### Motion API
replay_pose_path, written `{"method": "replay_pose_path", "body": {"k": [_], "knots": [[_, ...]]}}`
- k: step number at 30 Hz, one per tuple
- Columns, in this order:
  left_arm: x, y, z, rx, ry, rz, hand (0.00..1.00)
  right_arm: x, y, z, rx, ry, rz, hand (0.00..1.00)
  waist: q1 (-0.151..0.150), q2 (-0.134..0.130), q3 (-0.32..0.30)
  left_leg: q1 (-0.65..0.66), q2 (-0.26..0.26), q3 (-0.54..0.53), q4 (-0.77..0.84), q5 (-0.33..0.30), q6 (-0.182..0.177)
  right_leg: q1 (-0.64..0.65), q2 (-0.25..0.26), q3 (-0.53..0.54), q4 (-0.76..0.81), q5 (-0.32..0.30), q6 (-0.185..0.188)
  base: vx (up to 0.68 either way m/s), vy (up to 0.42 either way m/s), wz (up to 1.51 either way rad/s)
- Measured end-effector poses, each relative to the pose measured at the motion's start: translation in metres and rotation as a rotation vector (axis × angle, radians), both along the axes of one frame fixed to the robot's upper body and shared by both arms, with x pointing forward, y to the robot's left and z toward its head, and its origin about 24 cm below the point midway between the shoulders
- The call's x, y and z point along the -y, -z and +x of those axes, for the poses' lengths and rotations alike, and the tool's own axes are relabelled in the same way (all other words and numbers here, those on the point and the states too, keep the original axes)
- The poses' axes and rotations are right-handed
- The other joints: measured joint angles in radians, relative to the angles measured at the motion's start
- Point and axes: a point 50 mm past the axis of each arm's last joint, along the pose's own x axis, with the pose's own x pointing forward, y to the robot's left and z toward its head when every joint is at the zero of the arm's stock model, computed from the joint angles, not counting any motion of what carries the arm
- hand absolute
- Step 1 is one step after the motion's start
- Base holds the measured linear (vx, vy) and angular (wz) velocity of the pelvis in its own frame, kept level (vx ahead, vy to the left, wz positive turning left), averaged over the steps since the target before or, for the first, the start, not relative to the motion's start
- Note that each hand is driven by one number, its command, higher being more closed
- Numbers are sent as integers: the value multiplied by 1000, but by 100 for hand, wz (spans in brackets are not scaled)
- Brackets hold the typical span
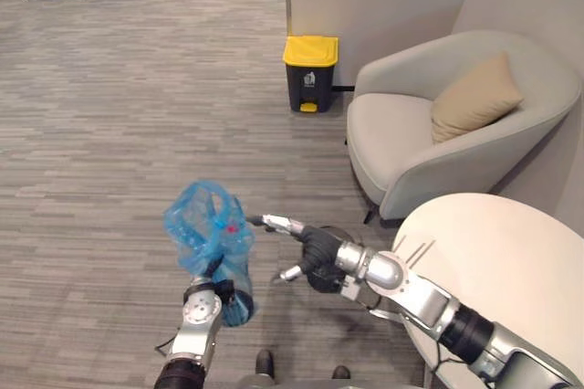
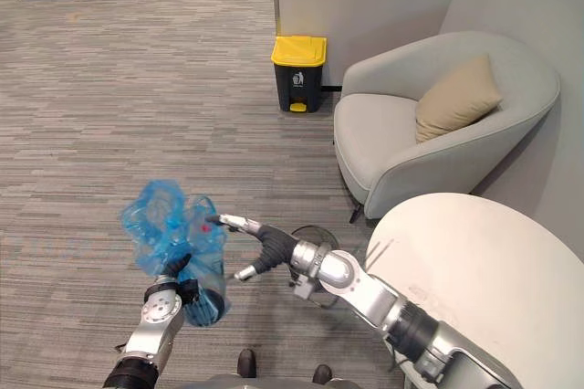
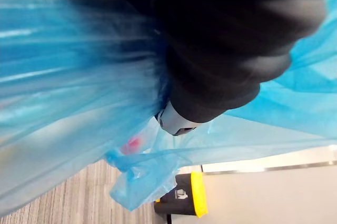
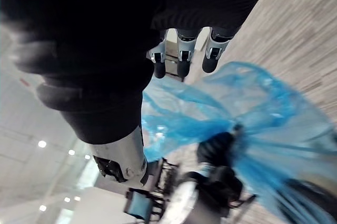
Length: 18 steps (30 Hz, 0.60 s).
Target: Gather rubbish on tea table into small bin, then transfer packed bag to large trash can.
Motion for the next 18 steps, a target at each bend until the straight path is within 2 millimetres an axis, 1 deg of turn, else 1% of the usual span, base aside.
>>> {"method": "replay_pose_path", "body": {"k": [1,3,4,5,7,8,10,11,13,14,15,16,17,18], "knots": [[-2,1,-2,-2,-3,0,100,5,6,0,-4,8,-39,0,1,0,0,-2,0,-1,0,1,1,-1,0,0,-1,0,0,21,19,3],[-7,5,-13,-16,-14,-20,100,30,28,-5,-47,84,-146,0,11,0,0,-13,-2,-8,0,2,3,-5,0,-7,-4,0,0,30,22,8],[-8,7,-16,-24,-14,-28,100,35,33,-8,-63,110,-156,0,16,0,0,-15,-2,-10,0,2,3,-6,0,-9,-5,0,0,31,19,8],[-9,12,-24,-47,-17,-36,100,47,43,-10,-98,168,-172,0,22,0,1,-16,-9,-15,0,2,3,-7,0,-13,-5,0,0,35,28,13],[-10,20,-41,-94,-17,-46,100,69,60,-9,-136,319,-204,0,22,0,2,-20,-12,-33,0,2,3,-3,-3,-30,-2,-4,3,31,28,22],[-11,22,-46,-106,-24,-53,100,76,64,-8,-135,375,-215,0,22,1,3,-22,-14,-38,1,2,3,-4,-4,-36,0,-8,5,13,18,30],[-12,31,-68,-151,-57,-86,100,105,76,-3,-122,654,-212,0,21,8,19,-44,-23,-78,7,0,0,-6,-16,-77,20,-28,12,-16,28,50],[-12,33,-72,-161,-57,-90,100,111,78,-3,-128,715,-203,0,21,9,23,-51,-26,-86,7,-1,-2,-10,-20,-92,30,-37,16,-35,25,62],[-15,36,-81,-181,-64,-98,100,131,87,-4,-149,908,-172,0,23,14,59,-84,-41,-141,36,-4,1,-12,-39,-158,66,-66,22,-40,13,97],[-18,36,-85,-186,-74,-98,100,139,91,-6,-166,999,-157,0,24,17,78,-111,-53,-179,60,-12,12,-14,-53,-204,87,-86,26,-45,6,111],[-19,36,-86,-188,-75,-100,100,143,93,-8,-171,1035,-155,0,25,21,86,-124,-57,-183,69,-18,20,-14,-61,-230,97,-93,29,-43,6,126],[-20,37,-87,-193,-74,-107,100,149,97,-12,-183,1103,-156,0,24,27,92,-155,-59,-160,86,-35,45,-14,-77,-285,101,-100,34,7,21,115],[-19,38,-88,-196,-74,-117,100,154,101,-15,-196,1142,-164,0,25,26,98,-161,-55,-112,97,-45,60,-13,-90,-314,101,-104,40,87,46,140],[-16,41,-93,-210,-76,-135,100,159,107,-20,-221,1178,-189,0,31,36,104,-182,-36,-15,133,-42,56,-7,-107,-356,123,-114,44,123,53,98]]}}
